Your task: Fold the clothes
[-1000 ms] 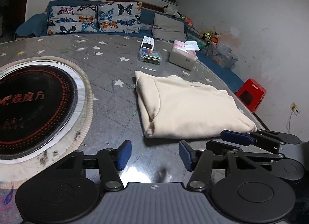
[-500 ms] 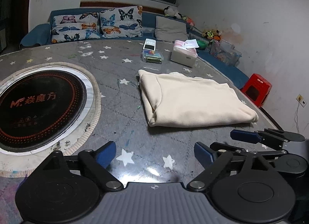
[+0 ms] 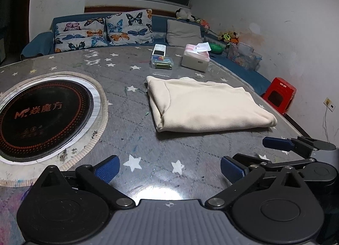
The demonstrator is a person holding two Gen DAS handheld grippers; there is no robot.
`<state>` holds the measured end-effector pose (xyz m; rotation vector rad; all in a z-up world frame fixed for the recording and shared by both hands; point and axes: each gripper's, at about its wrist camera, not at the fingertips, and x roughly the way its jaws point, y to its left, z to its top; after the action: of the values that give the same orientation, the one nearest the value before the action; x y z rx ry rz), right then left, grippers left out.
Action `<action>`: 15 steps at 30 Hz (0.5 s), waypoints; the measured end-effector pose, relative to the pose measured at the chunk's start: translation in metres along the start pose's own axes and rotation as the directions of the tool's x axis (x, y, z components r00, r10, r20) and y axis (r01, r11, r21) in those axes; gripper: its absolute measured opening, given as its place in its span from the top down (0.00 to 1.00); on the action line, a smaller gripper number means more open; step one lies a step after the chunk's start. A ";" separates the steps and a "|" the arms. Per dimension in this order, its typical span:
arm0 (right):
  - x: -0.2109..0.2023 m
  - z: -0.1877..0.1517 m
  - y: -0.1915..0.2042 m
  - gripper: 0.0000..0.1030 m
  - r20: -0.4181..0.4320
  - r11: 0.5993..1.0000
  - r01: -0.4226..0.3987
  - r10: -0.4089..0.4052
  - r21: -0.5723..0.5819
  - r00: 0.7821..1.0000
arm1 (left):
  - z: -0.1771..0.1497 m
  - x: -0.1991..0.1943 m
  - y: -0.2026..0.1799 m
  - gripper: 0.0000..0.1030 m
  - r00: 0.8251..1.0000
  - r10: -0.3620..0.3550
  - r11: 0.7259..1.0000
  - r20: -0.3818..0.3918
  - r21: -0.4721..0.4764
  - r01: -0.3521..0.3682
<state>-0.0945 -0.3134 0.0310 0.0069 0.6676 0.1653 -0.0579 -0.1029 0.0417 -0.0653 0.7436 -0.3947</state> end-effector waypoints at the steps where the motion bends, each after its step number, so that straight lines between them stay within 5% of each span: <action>1: -0.001 -0.001 0.000 0.13 0.003 1.000 0.007 -0.007 0.003 1.000 | -0.001 0.000 0.000 0.00 1.000 0.003 1.000 -0.001 -0.001 -0.003; 6: -0.006 -0.003 -0.002 0.00 0.016 0.999 0.041 -0.042 0.019 0.999 | -0.004 -0.002 0.000 0.00 1.000 0.011 1.000 -0.005 -0.006 -0.011; 15: -0.015 -0.008 -0.009 0.00 0.040 0.996 0.077 -0.079 0.053 0.996 | -0.008 -0.009 -0.007 0.00 1.000 0.003 1.000 0.015 0.004 -0.003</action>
<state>-0.1100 -0.3246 0.0339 0.0331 0.6291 0.0729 -0.0717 -0.1052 0.0434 -0.0630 0.7281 -0.3927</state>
